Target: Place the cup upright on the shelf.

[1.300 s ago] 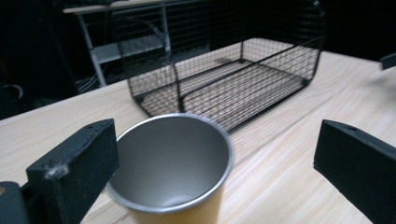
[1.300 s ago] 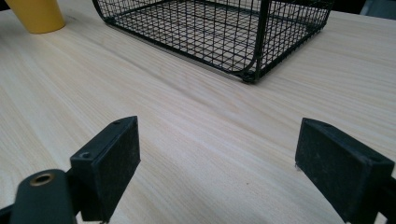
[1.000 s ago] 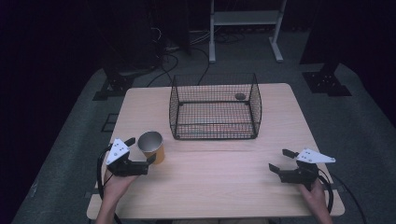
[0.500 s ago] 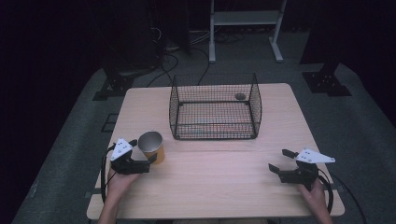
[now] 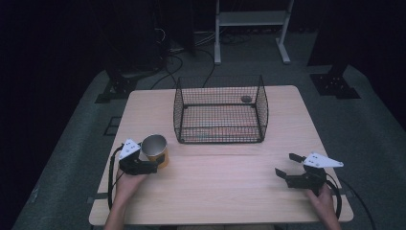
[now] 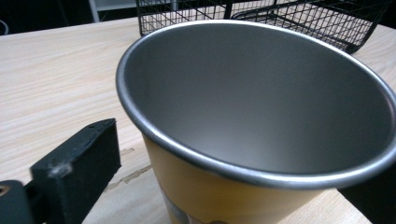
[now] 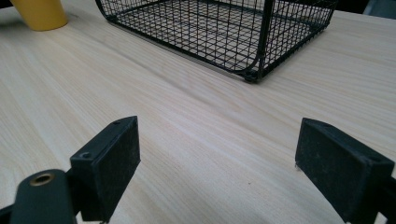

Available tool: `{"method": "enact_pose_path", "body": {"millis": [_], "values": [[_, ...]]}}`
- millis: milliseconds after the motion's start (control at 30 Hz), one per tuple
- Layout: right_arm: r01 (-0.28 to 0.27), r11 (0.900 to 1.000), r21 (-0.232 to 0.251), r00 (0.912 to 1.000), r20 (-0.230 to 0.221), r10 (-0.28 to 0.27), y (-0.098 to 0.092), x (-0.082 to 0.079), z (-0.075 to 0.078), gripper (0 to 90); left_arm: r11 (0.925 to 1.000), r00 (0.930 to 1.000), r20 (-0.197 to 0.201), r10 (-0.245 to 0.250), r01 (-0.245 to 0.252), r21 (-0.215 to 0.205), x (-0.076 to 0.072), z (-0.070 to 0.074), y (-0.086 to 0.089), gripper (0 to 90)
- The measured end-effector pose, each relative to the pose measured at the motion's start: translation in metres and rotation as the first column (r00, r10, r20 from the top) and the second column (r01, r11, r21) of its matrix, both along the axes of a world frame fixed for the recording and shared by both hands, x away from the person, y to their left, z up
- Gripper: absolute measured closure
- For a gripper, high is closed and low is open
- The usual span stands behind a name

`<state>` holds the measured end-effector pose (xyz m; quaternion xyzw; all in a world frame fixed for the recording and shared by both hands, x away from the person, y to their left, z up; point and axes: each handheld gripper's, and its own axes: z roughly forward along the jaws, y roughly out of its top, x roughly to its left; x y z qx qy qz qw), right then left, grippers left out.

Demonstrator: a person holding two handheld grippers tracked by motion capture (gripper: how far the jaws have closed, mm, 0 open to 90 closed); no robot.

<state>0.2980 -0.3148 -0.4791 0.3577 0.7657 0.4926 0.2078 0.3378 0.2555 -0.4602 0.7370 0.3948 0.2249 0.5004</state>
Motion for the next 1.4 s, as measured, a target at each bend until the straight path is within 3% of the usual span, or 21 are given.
{"method": "enact_pose_path", "body": {"millis": [167,333,733,833,1000,1400], "values": [[-0.002,1.0,-0.002,1.0,0.002,0.002,0.0,0.0,0.0,12.9,0.9999,0.9993,0.032,-0.017,0.017,0.003,0.0,0.001,-0.002,14.5],[-0.001,1.0,0.005,1.0,-0.002,0.001,0.0,0.0,0.0,12.9,0.9994,0.9994,0.033,-0.008,0.007,0.035,0.0,0.004,-0.005,15.2],[0.001,1.0,0.002,1.0,-0.001,-0.001,0.0,0.0,0.0,12.9,0.999,0.9968,0.066,-0.045,0.045,-0.004,-0.008,0.015,-0.008,15.3],[0.002,1.0,0.004,1.0,-0.004,-0.002,0.0,0.0,0.0,12.9,0.998,0.9961,0.063,-0.062,0.061,0.012,-0.009,0.02,-0.011,15.3],[0.001,1.0,0.002,1.0,-0.002,-0.001,0.0,0.0,0.0,12.9,0.9959,0.9907,0.101,-0.091,0.091,0.008,-0.012,0.031,-0.018,15.3],[0.004,1.0,0.008,1.0,-0.005,-0.004,-0.001,0.0,0.0,12.9,0.987,0.9787,0.128,-0.16,0.16,0.015,-0.015,0.048,-0.037,15.3]]}}
